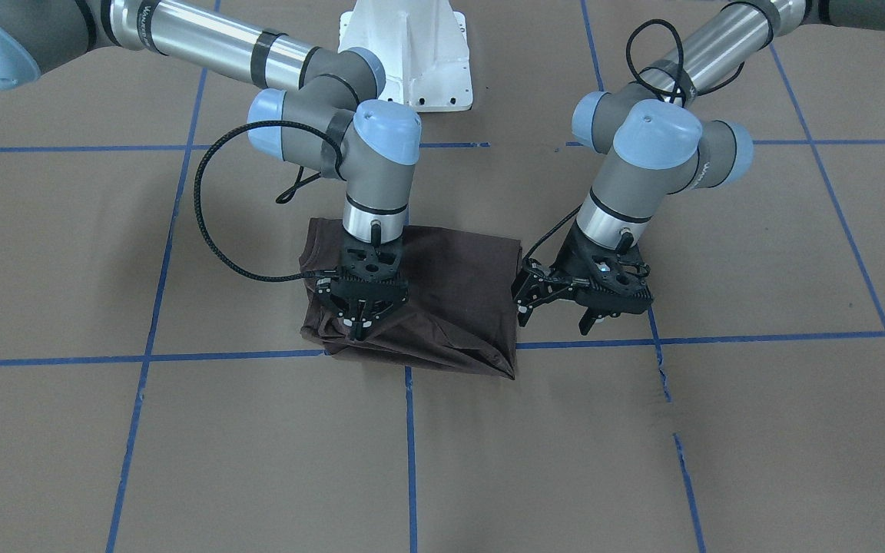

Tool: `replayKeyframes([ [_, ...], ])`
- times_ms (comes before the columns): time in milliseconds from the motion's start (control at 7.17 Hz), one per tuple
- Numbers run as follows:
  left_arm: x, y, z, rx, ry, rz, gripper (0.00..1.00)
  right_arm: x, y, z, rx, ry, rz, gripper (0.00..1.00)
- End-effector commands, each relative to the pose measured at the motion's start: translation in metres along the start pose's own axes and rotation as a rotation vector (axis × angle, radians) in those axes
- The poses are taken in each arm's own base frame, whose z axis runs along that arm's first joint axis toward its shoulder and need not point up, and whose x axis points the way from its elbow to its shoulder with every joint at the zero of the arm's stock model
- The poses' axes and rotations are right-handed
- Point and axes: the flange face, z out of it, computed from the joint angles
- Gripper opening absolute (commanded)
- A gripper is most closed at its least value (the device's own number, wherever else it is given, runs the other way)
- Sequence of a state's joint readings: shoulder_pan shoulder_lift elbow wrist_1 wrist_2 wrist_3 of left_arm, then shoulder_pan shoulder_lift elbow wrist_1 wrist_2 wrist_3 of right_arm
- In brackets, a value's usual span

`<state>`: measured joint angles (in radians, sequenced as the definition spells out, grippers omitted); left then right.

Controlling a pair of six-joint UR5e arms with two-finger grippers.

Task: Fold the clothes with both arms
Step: 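Release the shirt and raise both grippers away from it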

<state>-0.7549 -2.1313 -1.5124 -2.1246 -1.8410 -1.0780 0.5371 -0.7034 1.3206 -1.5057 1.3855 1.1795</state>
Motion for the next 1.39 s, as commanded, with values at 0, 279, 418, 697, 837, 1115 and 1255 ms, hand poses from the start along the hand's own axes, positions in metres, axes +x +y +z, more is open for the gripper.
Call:
replayKeyframes([
  [0, 0.0, 0.0, 0.0, 0.0, 0.0, 0.0, 1.0, 0.016, -0.012, 0.03, 0.001, 0.039, -0.006, 0.0],
  [279, -0.006, 0.003, 0.002, -0.006, -0.007, -0.003, 1.0, 0.022, -0.014, 0.045, 0.001, 0.055, -0.004, 0.21],
  [418, -0.009, 0.004, 0.002, -0.004, -0.005, -0.002, 1.0, 0.022, -0.017, 0.044, 0.001, 0.052, -0.003, 0.9],
  [697, 0.002, 0.006, 0.004, -0.011, 0.002, -0.031, 1.0, 0.033, -0.062, 0.021, -0.109, -0.057, 0.059, 1.0],
  [837, 0.031, 0.01, 0.009, -0.027, 0.022, -0.081, 1.0, 0.052, -0.086, 0.006, -0.179, -0.132, 0.076, 1.0],
  [1115, 0.057, 0.004, 0.041, -0.044, 0.004, -0.157, 0.99, 0.102, -0.12, -0.007, -0.205, -0.181, 0.084, 1.0],
  [1255, 0.075, -0.012, 0.054, -0.012, -0.017, -0.228, 0.8, 0.124, -0.124, -0.012, -0.214, -0.205, 0.064, 1.0],
])
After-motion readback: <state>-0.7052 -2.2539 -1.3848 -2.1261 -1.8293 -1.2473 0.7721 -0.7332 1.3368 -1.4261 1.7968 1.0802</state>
